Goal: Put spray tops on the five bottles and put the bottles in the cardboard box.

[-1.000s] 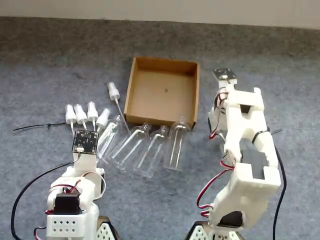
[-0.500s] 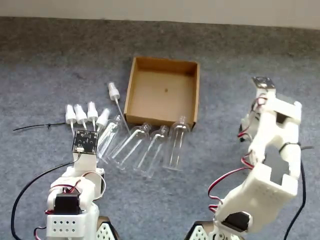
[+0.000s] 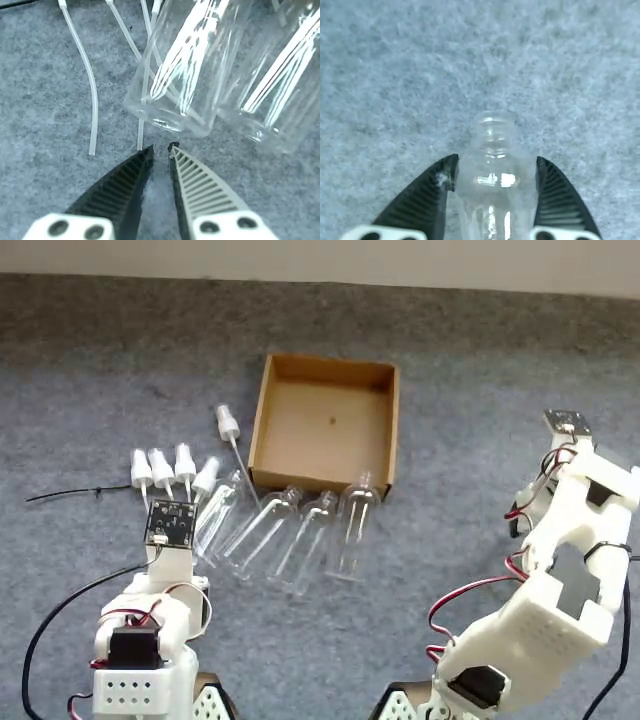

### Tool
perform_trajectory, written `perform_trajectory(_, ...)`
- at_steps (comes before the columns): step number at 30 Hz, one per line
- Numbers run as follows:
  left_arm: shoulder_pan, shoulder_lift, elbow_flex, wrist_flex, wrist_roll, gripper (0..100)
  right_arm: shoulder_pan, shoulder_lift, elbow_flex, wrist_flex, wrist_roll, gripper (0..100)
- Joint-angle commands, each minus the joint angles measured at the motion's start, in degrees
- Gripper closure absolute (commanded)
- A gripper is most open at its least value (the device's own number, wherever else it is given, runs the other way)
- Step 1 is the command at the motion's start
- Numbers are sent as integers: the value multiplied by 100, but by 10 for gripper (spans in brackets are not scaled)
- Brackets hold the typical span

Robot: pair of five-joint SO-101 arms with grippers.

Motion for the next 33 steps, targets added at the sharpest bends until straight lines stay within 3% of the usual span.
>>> perform_trajectory(1, 57, -66, 101, 26, 53, 936, 31, -110, -330, -31, 62, 766)
perform_trajectory(24, 57, -66, 101, 26, 53, 936, -136, -119, -338, -22, 343, 761)
perform_trajectory(33, 57, -66, 101, 26, 53, 936, -189, -119, -347, -31, 343, 920)
